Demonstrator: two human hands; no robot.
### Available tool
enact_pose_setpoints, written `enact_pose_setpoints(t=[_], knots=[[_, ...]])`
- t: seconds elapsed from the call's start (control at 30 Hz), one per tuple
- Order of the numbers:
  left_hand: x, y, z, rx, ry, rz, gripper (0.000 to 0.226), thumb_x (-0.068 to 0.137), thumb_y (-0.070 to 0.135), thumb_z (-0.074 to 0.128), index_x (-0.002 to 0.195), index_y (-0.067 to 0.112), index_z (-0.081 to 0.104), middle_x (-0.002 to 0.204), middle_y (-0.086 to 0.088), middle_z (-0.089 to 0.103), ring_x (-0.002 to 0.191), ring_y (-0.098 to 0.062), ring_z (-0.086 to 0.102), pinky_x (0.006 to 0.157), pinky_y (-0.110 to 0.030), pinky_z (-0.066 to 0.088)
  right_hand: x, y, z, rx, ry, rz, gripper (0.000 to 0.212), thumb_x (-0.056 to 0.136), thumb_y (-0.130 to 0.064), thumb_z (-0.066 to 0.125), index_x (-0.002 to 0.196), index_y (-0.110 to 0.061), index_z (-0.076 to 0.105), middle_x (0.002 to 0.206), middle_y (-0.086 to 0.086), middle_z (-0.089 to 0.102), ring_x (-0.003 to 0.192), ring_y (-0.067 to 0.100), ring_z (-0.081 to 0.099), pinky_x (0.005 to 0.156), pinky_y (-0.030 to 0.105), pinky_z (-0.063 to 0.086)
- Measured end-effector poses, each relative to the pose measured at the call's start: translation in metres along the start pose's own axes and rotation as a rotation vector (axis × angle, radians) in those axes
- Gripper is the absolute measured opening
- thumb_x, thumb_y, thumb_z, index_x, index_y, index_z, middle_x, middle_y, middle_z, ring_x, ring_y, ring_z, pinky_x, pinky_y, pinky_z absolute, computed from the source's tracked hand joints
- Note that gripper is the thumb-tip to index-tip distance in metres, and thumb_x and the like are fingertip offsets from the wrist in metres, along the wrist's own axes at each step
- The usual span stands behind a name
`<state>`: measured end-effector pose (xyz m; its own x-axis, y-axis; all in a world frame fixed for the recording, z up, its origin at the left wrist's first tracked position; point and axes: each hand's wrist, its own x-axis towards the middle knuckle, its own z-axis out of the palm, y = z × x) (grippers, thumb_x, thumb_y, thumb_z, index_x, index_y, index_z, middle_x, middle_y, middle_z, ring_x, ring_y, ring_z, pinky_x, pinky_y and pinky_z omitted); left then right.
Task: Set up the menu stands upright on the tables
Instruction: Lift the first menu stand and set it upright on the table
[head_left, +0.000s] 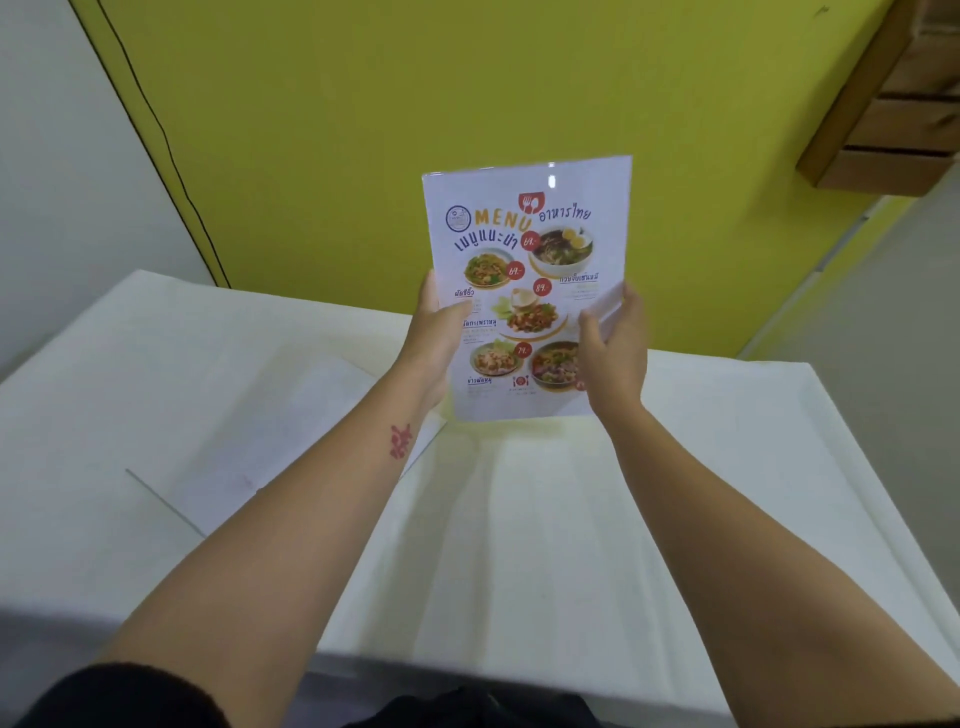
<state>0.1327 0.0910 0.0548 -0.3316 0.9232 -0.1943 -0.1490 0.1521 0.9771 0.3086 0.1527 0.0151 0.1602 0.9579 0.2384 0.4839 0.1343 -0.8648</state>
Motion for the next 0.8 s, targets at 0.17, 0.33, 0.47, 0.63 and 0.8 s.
enact_pose_setpoints(t=[0.17,0.33,0.47,0.63,0.8], knots=[[0.012,-0.016,0.011,0.034,-0.039,0.029,0.065,0.101,0.011,0.047,0.156,0.035,0.023,0.136,0.017,0.052,0.122,-0.007,0.056,0.097,-0.030,0.047,0.004,0.018,-0.008,0.029,-0.070,0.070,0.069,0.095,-0.035,0.050,0.156,-0.028,0.017,0.160,-0.006,0.029,0.145,0.017,0.033,0.111,0.038,0.036],[0.016,-0.029,0.015,0.063,-0.089,0.021,0.067,0.102,0.005,0.044,0.158,0.031,0.017,0.124,0.025,0.053,0.106,0.004,0.058,0.070,-0.010,0.050,0.001,0.037,-0.014,0.009,-0.122,0.113,0.070,0.097,-0.035,0.050,0.157,-0.028,0.014,0.162,-0.007,0.024,0.147,0.016,0.030,0.101,0.028,0.030],[0.017,-0.034,0.022,0.105,-0.111,0.028,0.072,0.101,0.002,0.042,0.159,0.031,0.012,0.127,0.019,0.049,0.118,-0.007,0.055,0.068,-0.013,0.050,0.000,0.051,-0.021,-0.050,-0.153,0.118,0.072,0.097,-0.038,0.049,0.157,-0.029,0.010,0.160,-0.005,0.029,0.142,0.020,0.038,0.101,0.034,0.036],[0.021,-0.042,0.019,0.179,-0.105,0.037,0.074,0.101,0.005,0.046,0.159,0.033,0.010,0.138,0.015,0.047,0.132,-0.016,0.051,0.073,-0.017,0.047,-0.004,0.051,-0.023,-0.118,-0.186,0.096,0.078,0.095,-0.040,0.050,0.157,-0.029,0.005,0.162,-0.006,0.024,0.140,0.022,0.041,0.099,0.037,0.040],[0.021,-0.043,0.018,0.224,-0.115,0.059,0.076,0.101,0.004,0.045,0.160,0.031,0.006,0.155,0.007,0.038,0.136,-0.015,0.045,0.088,-0.025,0.045,-0.007,0.052,-0.023,-0.175,-0.192,0.084,0.082,0.094,-0.043,0.050,0.157,-0.027,0.001,0.162,-0.005,0.024,0.140,0.022,0.042,0.100,0.041,0.044]])
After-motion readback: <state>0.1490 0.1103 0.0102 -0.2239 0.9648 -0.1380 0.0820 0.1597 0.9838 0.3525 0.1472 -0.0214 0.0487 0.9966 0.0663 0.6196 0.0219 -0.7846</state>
